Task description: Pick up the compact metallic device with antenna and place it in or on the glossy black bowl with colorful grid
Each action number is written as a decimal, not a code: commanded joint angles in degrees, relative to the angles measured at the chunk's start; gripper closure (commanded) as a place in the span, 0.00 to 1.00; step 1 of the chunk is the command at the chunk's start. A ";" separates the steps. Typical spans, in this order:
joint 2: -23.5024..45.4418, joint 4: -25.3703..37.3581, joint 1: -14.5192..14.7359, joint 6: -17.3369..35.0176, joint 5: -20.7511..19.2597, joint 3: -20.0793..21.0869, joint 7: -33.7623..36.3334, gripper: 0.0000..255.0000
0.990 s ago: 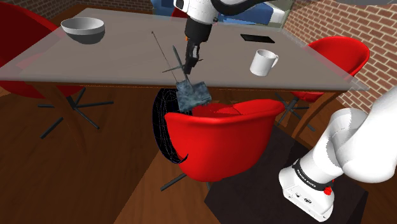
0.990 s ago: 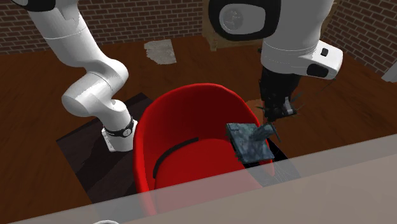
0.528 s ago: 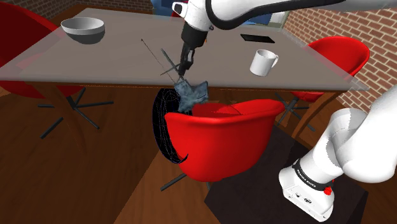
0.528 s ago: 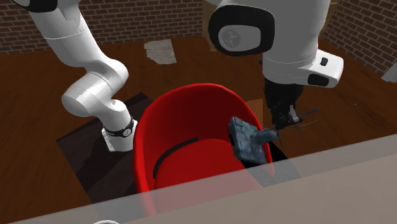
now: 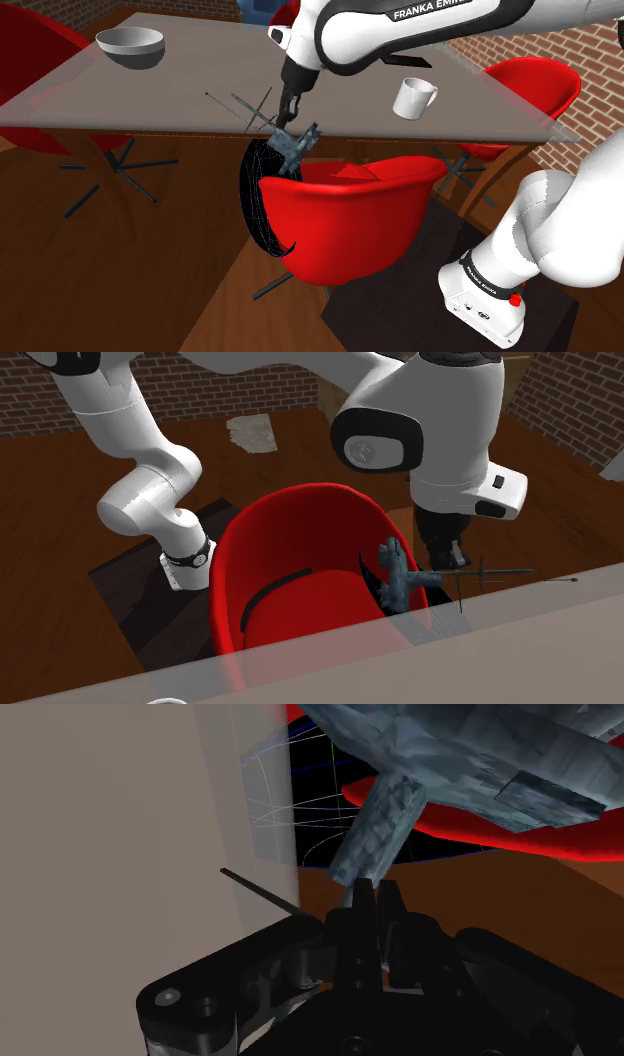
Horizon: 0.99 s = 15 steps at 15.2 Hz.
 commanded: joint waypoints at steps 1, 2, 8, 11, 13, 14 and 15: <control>-0.54 -0.96 0.43 -7.72 -0.36 0.44 0.92 1.00; -0.34 -0.30 0.27 -4.08 -0.27 0.28 0.65 1.00; 12.83 20.50 -1.38 -16.23 6.83 -1.11 11.13 0.00; 21.66 34.33 -3.30 -23.68 11.34 -1.99 17.76 0.00; 22.20 34.43 -3.36 -23.33 11.56 -1.90 18.05 0.00; 22.31 33.85 -3.26 -22.63 11.60 -1.84 18.00 0.00; 22.43 33.30 -3.15 -21.94 11.64 -1.79 17.95 0.00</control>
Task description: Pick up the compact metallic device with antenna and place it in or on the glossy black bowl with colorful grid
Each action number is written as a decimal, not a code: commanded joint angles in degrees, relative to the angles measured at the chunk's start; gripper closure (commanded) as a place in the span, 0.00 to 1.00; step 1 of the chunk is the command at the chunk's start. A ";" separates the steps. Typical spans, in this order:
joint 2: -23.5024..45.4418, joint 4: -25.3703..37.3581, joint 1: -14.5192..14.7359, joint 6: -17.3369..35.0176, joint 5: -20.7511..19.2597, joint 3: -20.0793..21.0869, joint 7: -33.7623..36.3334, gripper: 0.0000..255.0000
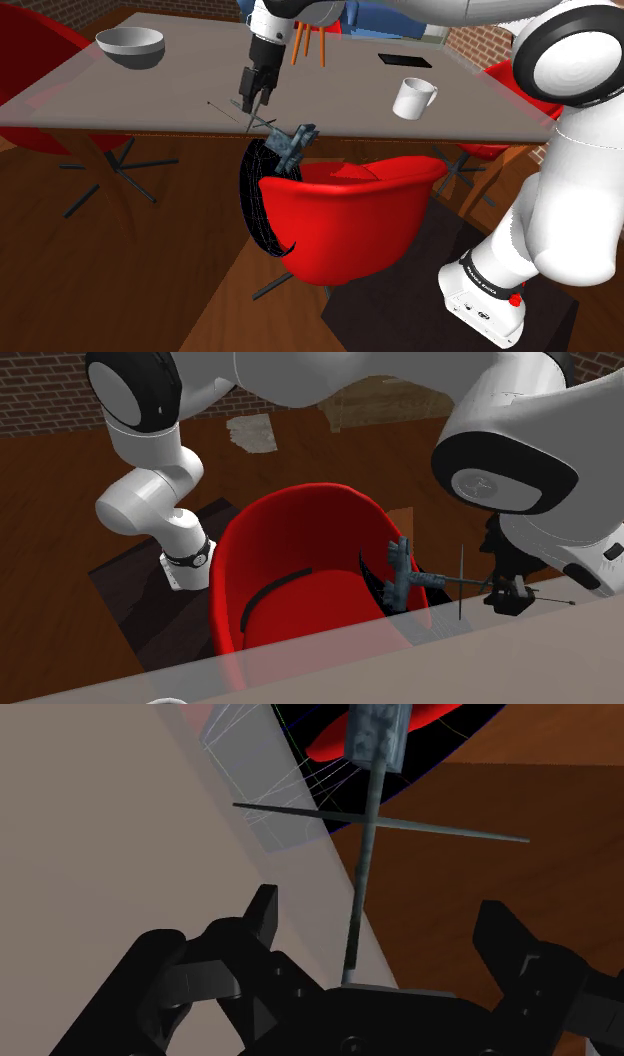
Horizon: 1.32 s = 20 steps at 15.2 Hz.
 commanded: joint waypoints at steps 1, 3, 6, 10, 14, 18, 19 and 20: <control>0.65 -0.33 0.13 0.95 0.20 0.09 0.12 0.00; 0.98 -1.30 0.34 2.29 0.30 0.20 0.01 0.00; 1.26 -2.05 0.51 3.34 0.38 0.28 -0.07 0.00; 1.26 -2.04 0.51 3.34 0.39 0.28 -0.07 0.00; 1.30 -2.06 0.49 3.39 0.40 0.27 -0.11 1.00; 1.26 -2.22 0.51 3.50 0.41 0.28 -0.13 1.00; 1.23 -2.26 0.49 3.50 0.41 0.27 -0.15 1.00; 1.20 -2.28 0.47 3.49 0.42 0.26 -0.18 1.00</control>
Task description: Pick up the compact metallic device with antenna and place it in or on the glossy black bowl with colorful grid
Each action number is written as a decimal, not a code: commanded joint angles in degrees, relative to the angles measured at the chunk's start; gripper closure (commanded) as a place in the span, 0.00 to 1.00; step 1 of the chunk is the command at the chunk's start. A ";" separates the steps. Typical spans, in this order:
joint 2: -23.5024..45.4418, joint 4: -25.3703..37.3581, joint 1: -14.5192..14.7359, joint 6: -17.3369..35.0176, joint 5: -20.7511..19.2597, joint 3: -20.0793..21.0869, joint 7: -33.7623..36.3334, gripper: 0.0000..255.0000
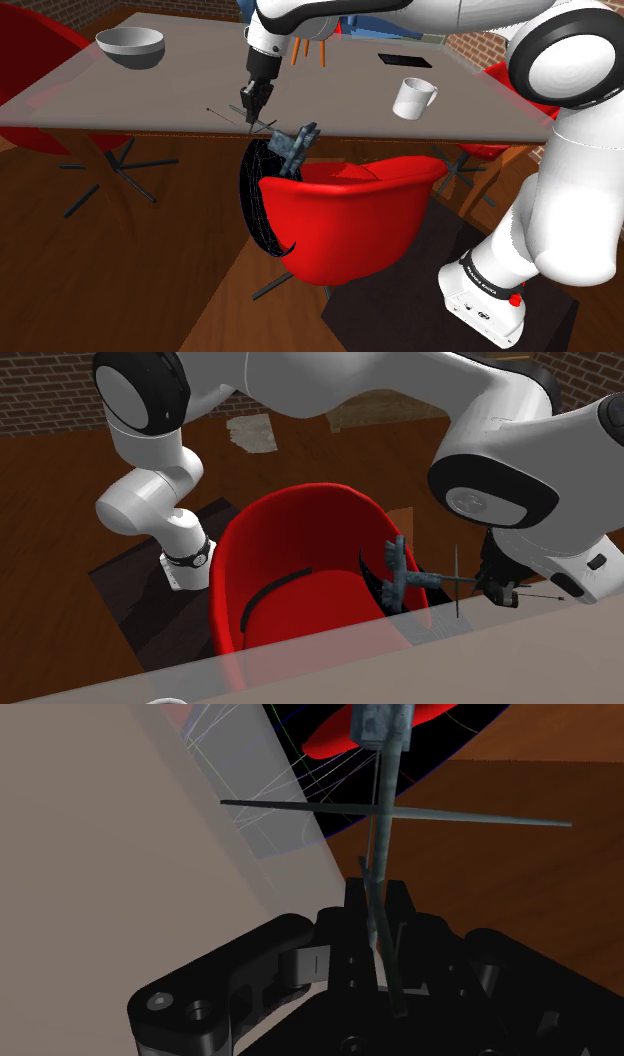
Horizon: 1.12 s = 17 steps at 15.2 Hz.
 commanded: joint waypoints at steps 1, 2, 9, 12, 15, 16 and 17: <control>0.12 -0.28 -0.03 -0.03 -0.04 -0.04 -0.02 1.00; 0.25 0.12 0.00 -0.27 -0.08 -0.02 0.10 1.00; -0.23 4.72 -0.14 -5.19 -0.56 -0.14 1.44 1.00; -0.22 7.01 -0.23 -7.40 -0.73 -0.17 2.02 1.00; -0.07 9.51 -0.32 -9.69 -0.87 -0.19 2.61 1.00; 0.02 10.40 -0.36 -10.47 -0.91 -0.20 2.80 1.00; 0.12 11.32 -0.40 -11.26 -0.94 -0.20 3.00 1.00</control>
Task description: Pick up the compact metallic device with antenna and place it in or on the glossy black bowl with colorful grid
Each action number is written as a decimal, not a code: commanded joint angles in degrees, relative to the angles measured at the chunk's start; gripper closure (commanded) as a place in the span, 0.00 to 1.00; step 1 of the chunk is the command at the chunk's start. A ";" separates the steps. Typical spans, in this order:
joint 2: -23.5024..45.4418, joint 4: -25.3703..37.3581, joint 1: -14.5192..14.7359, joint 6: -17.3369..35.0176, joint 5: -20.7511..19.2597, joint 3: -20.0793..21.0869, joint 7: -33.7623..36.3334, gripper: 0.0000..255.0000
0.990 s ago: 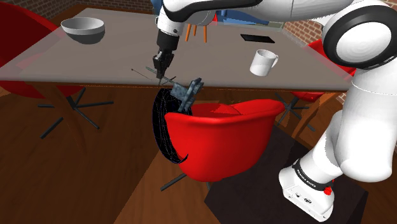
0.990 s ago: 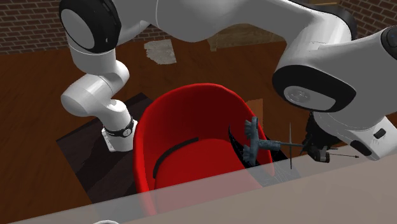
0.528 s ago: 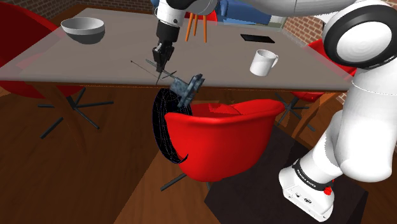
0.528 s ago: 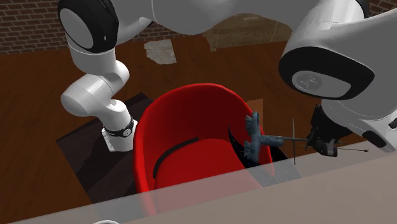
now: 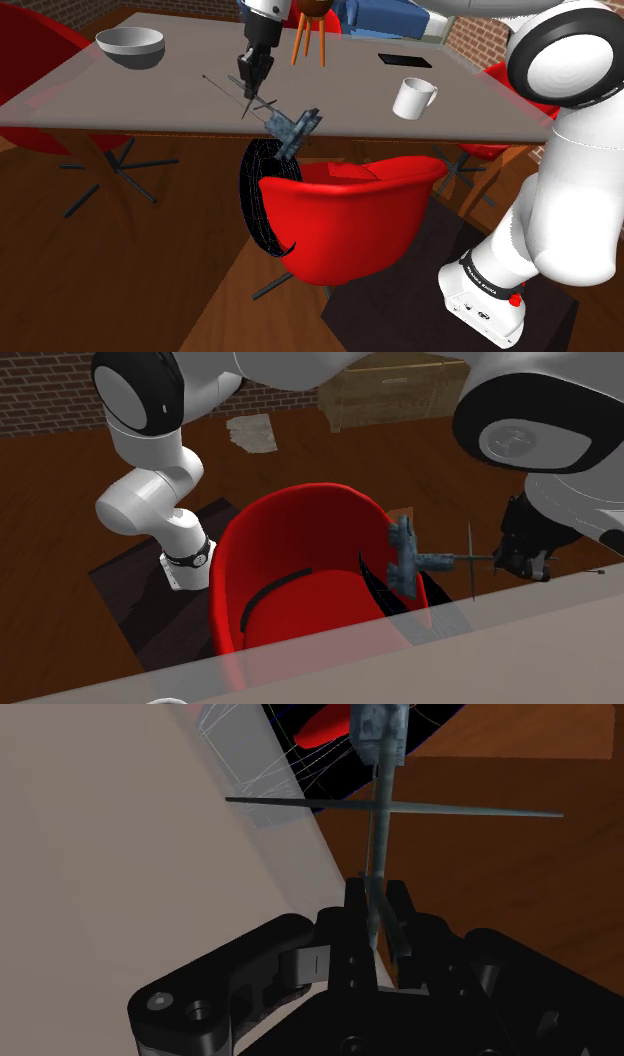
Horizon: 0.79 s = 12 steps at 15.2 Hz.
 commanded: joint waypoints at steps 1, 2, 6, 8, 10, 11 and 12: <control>0.18 1.98 -0.10 -1.75 -0.07 -0.02 0.41 1.00; 0.33 2.96 -0.14 -2.57 -0.10 -0.02 0.62 1.00; -7.25 -7.86 1.64 1.14 -0.51 0.44 1.78 1.00; -11.76 -14.17 2.71 3.28 -0.75 0.91 2.77 1.00; -14.27 -18.33 3.29 5.13 -0.82 1.29 3.25 1.00; -14.27 -19.09 3.31 5.86 -0.76 1.30 3.07 1.00; -14.26 -19.83 3.33 6.60 -0.70 1.31 2.88 1.00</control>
